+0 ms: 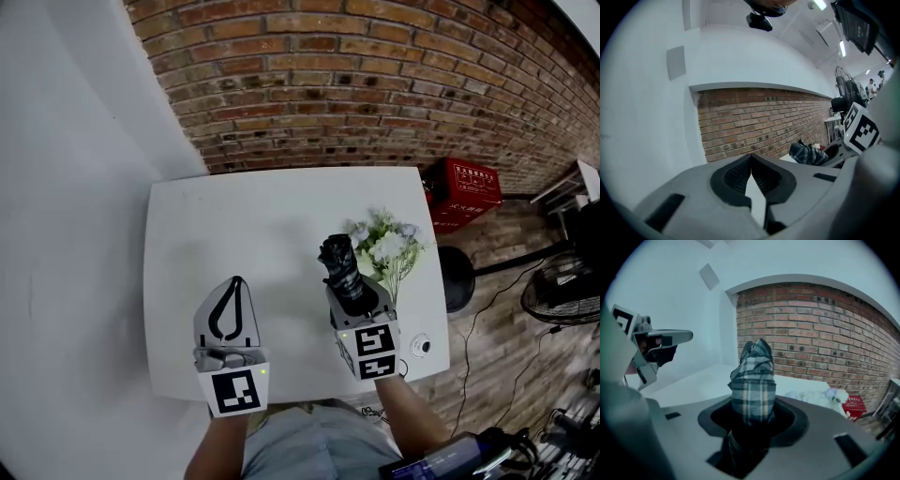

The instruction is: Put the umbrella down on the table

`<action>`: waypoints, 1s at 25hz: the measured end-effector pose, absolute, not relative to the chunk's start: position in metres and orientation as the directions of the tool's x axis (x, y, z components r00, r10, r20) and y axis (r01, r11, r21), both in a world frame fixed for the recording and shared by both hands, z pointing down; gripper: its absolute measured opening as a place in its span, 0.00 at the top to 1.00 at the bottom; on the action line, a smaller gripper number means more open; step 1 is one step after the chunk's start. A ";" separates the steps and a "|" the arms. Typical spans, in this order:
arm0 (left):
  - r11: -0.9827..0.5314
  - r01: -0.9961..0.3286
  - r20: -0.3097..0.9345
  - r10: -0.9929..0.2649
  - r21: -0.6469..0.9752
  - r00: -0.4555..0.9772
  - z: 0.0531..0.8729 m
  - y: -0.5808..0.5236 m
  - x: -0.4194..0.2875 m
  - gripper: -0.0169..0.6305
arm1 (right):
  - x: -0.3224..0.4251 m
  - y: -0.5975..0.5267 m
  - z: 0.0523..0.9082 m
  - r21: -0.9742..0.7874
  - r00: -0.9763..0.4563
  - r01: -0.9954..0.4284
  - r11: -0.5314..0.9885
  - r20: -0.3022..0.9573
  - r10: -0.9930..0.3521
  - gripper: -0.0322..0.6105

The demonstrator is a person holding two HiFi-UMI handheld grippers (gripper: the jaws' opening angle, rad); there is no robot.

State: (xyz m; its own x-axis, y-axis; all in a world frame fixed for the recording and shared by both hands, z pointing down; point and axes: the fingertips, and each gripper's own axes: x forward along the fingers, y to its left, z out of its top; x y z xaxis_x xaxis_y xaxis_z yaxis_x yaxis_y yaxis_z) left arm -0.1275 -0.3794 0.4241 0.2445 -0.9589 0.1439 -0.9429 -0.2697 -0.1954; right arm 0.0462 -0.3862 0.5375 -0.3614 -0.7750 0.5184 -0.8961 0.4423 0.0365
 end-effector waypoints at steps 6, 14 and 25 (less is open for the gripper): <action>-0.274 -0.942 0.153 -0.957 -0.194 0.247 0.422 -0.377 -0.127 0.96 | 0.044 -0.383 0.560 0.028 -0.354 -0.894 0.447 0.568 -0.743 0.66; -0.264 -0.944 0.162 -0.959 -0.197 0.234 0.420 -0.374 -0.131 0.96 | 0.039 -0.381 0.573 0.018 -0.358 -0.886 0.463 0.609 -0.708 0.65; -0.247 -0.948 0.175 -0.961 -0.200 0.213 0.418 -0.374 -0.141 0.96 | 0.034 -0.381 0.589 -0.010 -0.356 -0.879 0.476 0.679 -0.642 0.63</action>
